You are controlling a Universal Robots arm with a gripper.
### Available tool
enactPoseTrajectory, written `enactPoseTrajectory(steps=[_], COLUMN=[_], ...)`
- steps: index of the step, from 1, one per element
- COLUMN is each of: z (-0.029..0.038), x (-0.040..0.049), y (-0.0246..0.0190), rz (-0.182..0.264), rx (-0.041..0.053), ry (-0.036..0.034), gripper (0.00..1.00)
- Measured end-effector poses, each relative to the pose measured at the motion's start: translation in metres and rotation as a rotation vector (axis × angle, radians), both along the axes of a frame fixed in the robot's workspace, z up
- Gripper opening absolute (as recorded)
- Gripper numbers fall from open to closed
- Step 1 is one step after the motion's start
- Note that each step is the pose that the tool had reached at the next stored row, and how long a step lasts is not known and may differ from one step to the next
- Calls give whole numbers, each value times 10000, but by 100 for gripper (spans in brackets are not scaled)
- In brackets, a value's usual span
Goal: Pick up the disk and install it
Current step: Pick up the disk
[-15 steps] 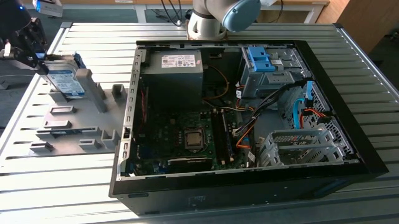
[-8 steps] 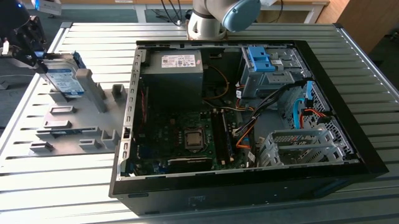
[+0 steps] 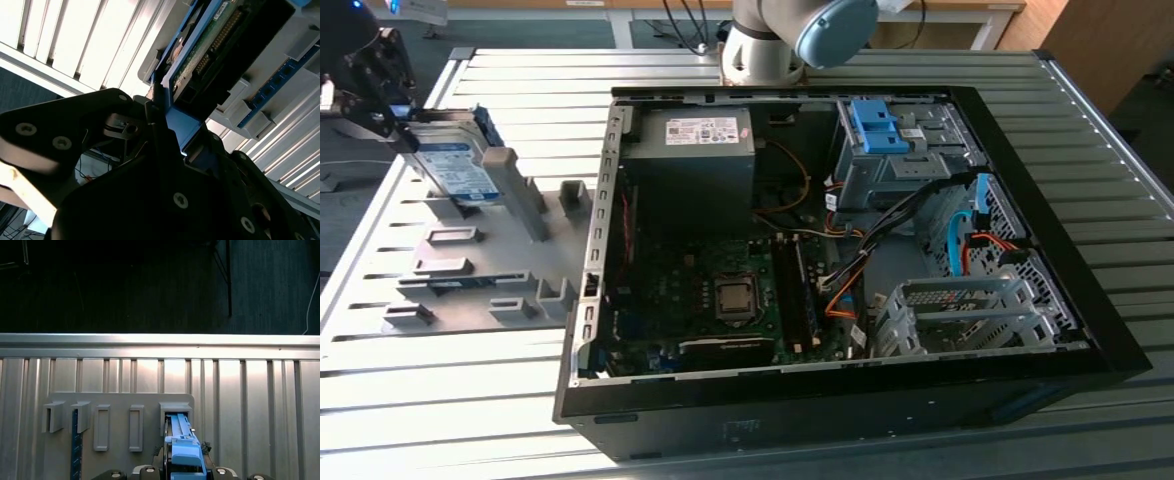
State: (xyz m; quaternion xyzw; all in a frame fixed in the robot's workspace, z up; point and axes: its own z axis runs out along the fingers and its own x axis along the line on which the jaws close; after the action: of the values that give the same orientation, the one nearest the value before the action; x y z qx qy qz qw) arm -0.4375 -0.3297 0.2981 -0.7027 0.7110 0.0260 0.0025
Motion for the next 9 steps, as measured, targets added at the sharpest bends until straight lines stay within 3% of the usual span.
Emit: enactPoseTrajectory(steps=[9], z=[18], x=[0], y=[0], rz=[0], rx=[-1], ry=[4], gripper=[36])
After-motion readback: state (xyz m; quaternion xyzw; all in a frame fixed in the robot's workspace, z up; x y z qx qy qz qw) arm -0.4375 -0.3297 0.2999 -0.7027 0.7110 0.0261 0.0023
